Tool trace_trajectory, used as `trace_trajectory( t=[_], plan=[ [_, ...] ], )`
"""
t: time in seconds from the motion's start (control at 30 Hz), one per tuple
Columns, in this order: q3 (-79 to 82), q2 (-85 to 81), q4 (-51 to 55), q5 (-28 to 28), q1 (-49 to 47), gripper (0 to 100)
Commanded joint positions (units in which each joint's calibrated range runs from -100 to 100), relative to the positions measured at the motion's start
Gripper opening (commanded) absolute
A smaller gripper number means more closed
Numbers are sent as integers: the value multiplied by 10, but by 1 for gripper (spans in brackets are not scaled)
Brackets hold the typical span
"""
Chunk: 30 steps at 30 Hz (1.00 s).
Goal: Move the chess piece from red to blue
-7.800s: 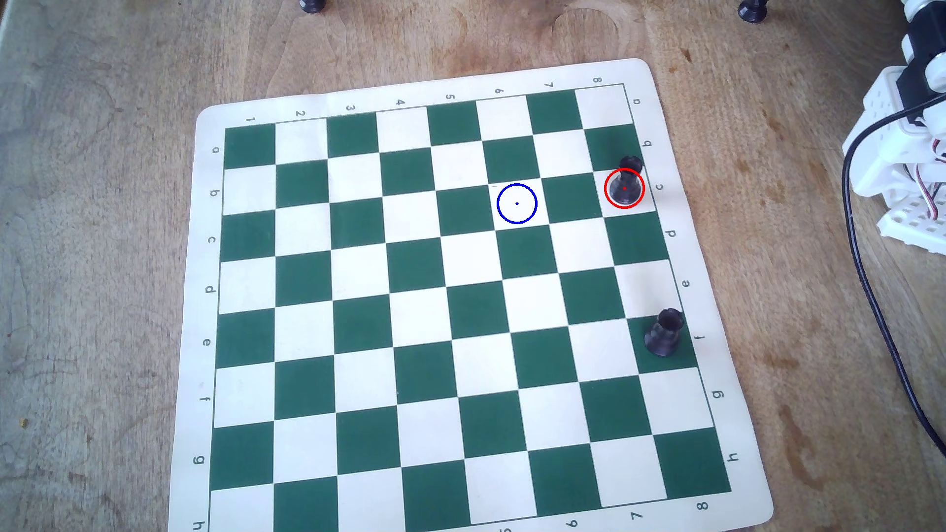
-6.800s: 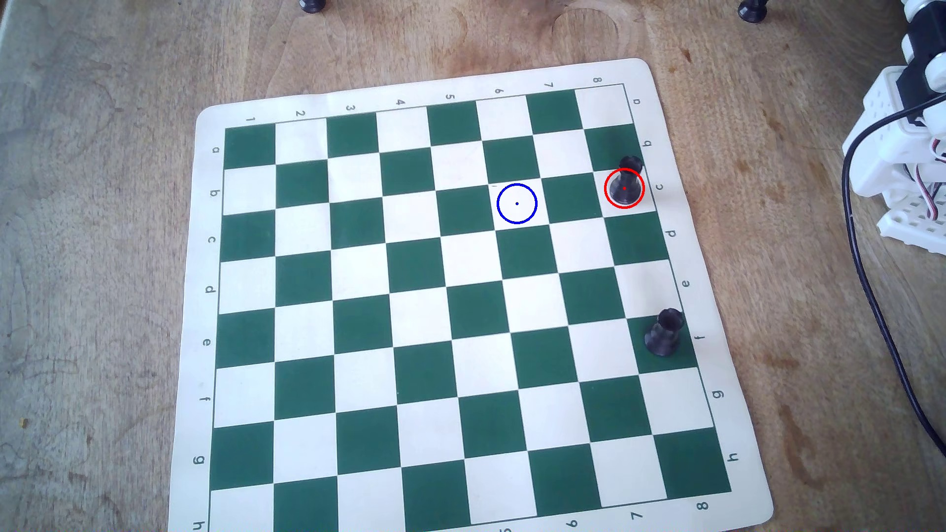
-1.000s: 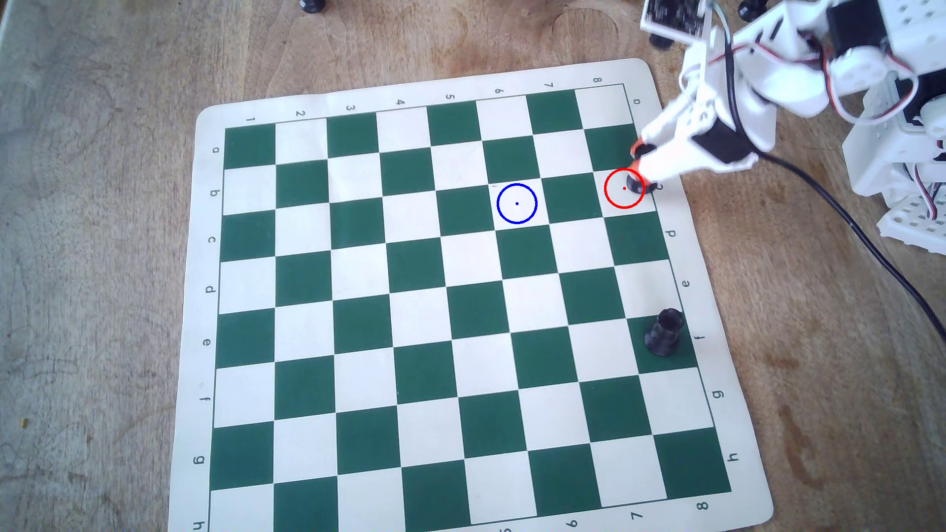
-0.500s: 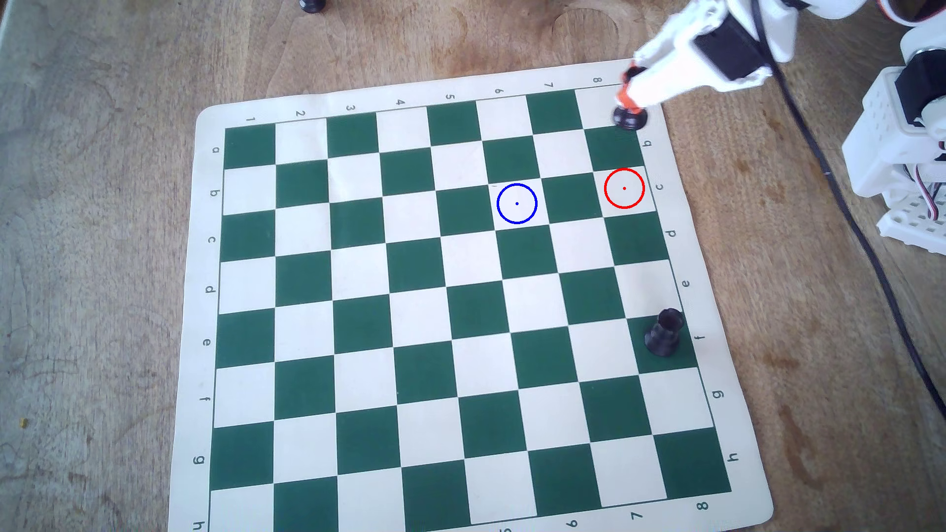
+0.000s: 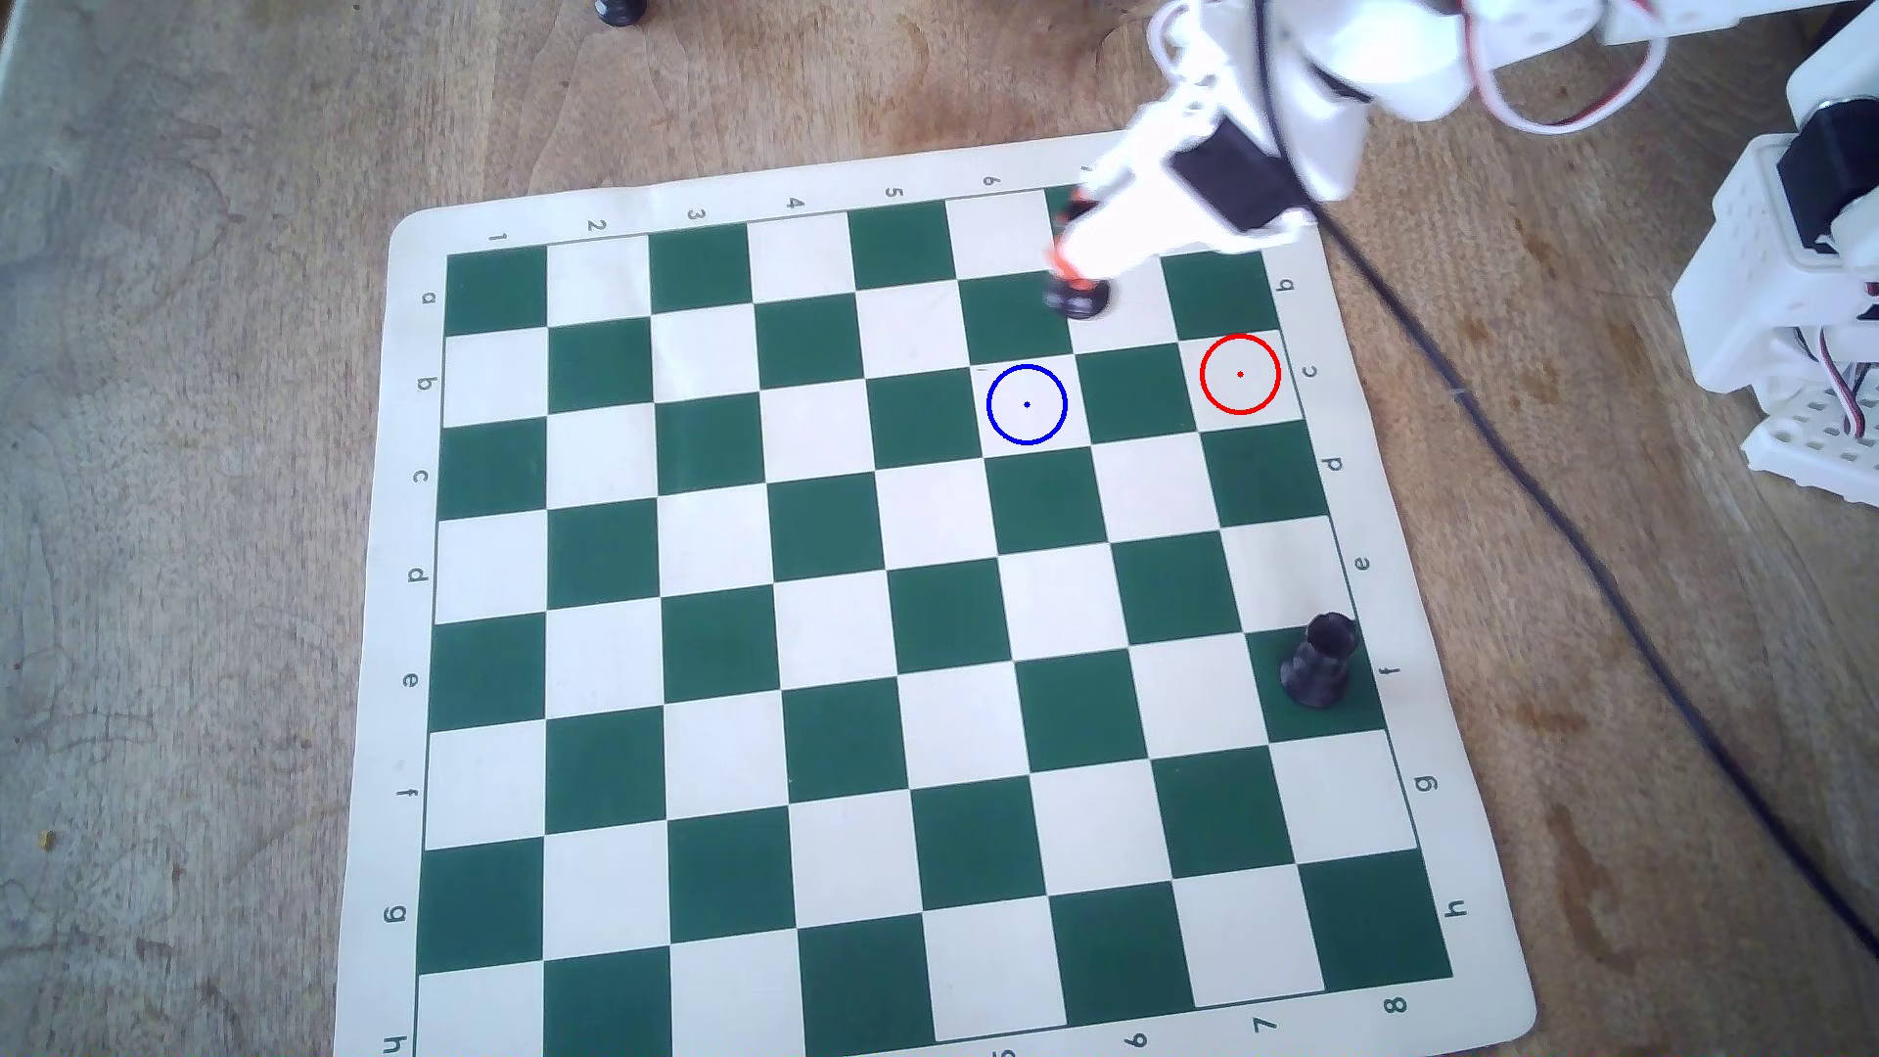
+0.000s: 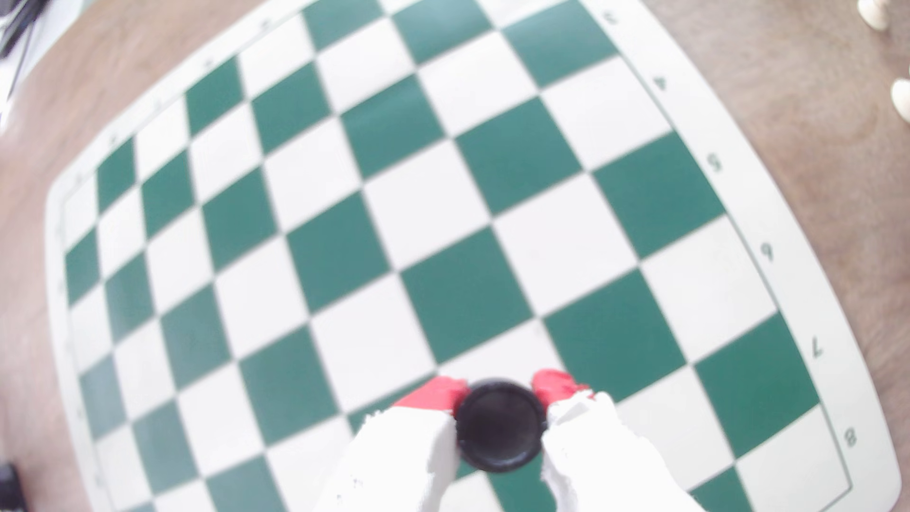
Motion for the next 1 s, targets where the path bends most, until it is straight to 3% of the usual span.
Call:
trace_trajectory(
  t=[0.0, 0.97],
  plan=[
    [-48, 51, -49, -2, 9, 0],
    [-69, 179, -110, 5, -25, 0]
  ],
)
